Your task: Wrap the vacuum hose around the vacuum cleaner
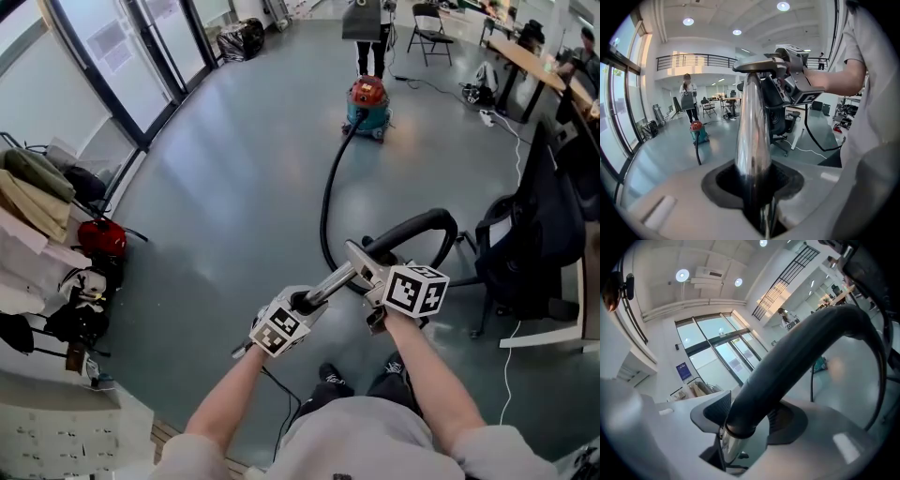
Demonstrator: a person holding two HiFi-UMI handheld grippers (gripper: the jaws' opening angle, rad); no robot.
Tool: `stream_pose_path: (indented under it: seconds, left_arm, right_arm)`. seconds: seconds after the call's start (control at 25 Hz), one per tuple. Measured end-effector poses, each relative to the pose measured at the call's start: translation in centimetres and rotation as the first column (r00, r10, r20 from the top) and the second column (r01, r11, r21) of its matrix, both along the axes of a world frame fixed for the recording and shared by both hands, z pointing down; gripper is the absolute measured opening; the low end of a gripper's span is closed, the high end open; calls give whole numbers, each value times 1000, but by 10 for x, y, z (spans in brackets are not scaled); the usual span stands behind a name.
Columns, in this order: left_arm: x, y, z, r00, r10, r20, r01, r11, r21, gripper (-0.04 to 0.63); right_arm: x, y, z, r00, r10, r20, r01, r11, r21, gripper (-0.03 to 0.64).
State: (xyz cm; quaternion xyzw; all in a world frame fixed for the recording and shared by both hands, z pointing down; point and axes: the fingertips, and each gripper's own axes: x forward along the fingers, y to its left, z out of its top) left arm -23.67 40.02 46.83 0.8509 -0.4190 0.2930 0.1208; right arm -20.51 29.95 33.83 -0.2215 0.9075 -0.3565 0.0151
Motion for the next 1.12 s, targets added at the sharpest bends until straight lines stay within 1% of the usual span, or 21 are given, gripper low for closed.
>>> stream_pose_path:
  seconds: [0.16,0.2,0.24,0.36,0.4,0.48,0.6,0.72,0.88,1.0,1.12]
  left_arm:
    - [5,7,11,997,9,-72,-11,1000,-26,121]
    - [6,8,16,997,19,-70,-21,999,-35,121]
    - [7,10,22,998,30,-54,-32,998,-47,121]
    - [5,7,41,999,44,29,-42,997,-59,124]
    - [5,5,43,998,41,40,-39,998,-52,127]
    - [3,1,42,999,29,32,-28,999,-43,129]
    - [-9,4,38,1000,4,17,-3,998,-61,144]
    - [-19,11,27,1000,6,-2,-6,997,-73,167]
    - [-30,17,3,999,45,9,-44,998,-47,167]
    - [-36,12,-21,999,38,2,-38,999,-27,167]
    - [-37,-5,-54,999,20,-28,-20,1000,2,167]
  right_arm:
    - [-3,5,8,999,35,20,-34,999,-36,220]
    - [-3,6,9,999,39,22,-38,999,-39,197]
    - [-5,9,9,999,37,14,-36,999,-30,193]
    - [-15,18,4,999,8,-39,-7,999,47,186]
    - [-18,21,1,998,-2,-55,6,997,75,184]
    - [-24,23,-6,997,-19,-81,29,992,119,186]
    - [-26,24,-12,994,-27,-110,44,987,156,188]
    - [-26,23,-16,990,-32,-138,57,982,182,190]
    - [-22,15,-13,977,-21,-210,70,970,232,189]
    - [-16,8,-3,953,-24,-302,114,952,284,189]
    - [-15,3,10,921,-35,-387,176,927,333,189]
